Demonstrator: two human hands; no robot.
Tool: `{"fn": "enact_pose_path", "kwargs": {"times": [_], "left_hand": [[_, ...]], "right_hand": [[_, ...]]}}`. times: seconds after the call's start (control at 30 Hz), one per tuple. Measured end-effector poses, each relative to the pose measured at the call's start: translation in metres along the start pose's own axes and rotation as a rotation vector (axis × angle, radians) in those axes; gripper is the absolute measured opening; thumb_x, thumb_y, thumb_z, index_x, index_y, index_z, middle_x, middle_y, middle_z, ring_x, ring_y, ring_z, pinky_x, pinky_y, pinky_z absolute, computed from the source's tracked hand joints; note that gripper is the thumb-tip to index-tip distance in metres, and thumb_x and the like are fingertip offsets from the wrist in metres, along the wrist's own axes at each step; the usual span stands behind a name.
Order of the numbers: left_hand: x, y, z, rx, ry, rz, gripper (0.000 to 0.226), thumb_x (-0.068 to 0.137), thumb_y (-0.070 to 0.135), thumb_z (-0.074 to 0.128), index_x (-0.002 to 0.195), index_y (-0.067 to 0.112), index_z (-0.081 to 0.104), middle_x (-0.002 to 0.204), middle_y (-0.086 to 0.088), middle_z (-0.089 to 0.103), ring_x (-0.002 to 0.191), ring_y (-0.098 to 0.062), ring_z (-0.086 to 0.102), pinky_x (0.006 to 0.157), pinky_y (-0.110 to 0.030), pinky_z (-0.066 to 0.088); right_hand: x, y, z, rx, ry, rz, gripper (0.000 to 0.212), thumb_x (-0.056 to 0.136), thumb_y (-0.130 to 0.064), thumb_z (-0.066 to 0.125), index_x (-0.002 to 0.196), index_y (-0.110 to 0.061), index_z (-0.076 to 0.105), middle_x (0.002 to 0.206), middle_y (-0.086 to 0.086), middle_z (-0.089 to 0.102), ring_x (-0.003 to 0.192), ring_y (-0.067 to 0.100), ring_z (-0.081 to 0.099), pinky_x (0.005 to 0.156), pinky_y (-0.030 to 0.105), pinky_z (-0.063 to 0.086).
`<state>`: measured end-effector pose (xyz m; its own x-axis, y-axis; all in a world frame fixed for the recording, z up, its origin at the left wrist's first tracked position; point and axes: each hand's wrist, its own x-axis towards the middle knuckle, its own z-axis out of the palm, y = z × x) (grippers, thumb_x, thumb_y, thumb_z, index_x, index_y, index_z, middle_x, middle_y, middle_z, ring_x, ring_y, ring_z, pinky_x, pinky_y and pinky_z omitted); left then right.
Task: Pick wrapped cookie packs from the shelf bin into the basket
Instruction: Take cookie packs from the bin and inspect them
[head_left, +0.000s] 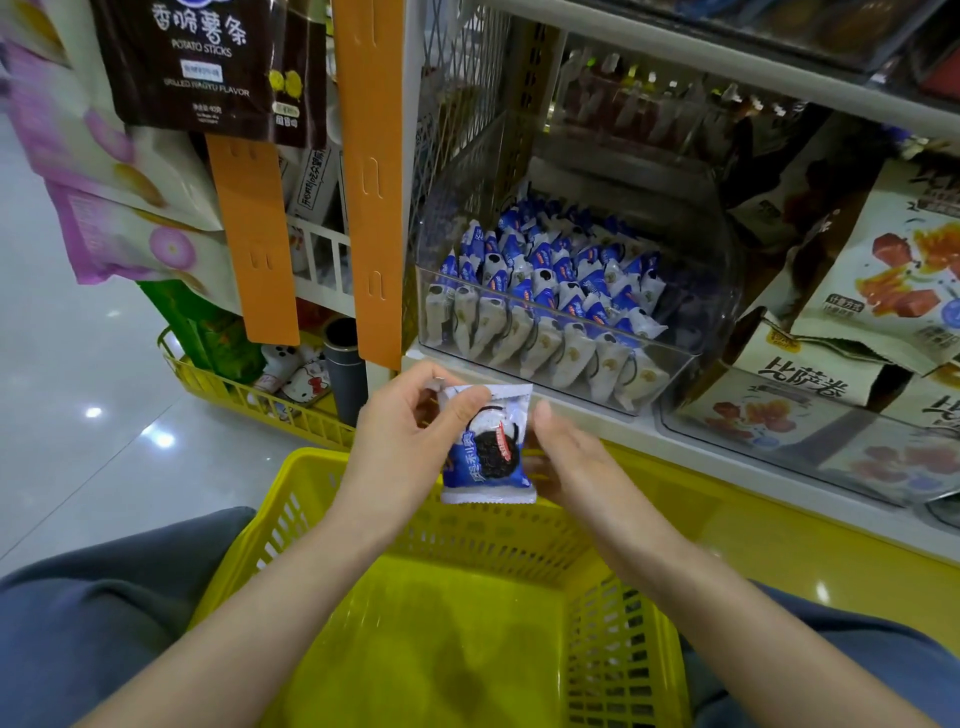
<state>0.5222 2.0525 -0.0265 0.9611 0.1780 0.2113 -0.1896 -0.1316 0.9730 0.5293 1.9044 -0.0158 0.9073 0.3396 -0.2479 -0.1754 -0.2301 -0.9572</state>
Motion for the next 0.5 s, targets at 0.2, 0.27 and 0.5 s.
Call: {"fn": "enact_pose_path", "kwargs": {"times": [0.2,0.27,0.5], "left_hand": [[-0.003,-0.002,0.006,-0.053,-0.053,-0.048,0.017,0.089,0.019,0.055,0.072,0.017,0.056,0.058,0.01,0.06,0.053,0.003,0.052,0.049,-0.013,0.043],[-0.003,-0.001,0.006,-0.112,-0.038,-0.111,0.022,0.094,0.02,0.048,0.074,0.014,0.055,0.059,0.008,0.059,0.055,-0.001,0.053,0.051,-0.017,0.048],[-0.007,-0.004,0.013,-0.259,-0.131,-0.358,0.021,0.092,0.029,0.05,0.096,0.012,0.061,0.088,0.0,0.067,0.074,-0.008,0.063,0.058,-0.015,0.05]], "right_hand": [[0.003,0.004,0.0,-0.063,0.105,-0.241,0.01,0.09,-0.014,0.056,0.094,-0.021,0.063,0.097,0.001,0.07,0.088,0.011,0.066,0.084,0.037,0.054],[0.004,0.005,-0.001,-0.042,0.115,-0.24,0.011,0.09,-0.015,0.057,0.094,-0.023,0.064,0.098,0.0,0.071,0.089,0.013,0.067,0.085,0.04,0.054],[0.002,0.015,-0.008,0.095,0.21,-0.209,0.009,0.09,-0.011,0.054,0.095,-0.004,0.056,0.093,0.01,0.068,0.08,0.012,0.067,0.07,0.036,0.058]]}}
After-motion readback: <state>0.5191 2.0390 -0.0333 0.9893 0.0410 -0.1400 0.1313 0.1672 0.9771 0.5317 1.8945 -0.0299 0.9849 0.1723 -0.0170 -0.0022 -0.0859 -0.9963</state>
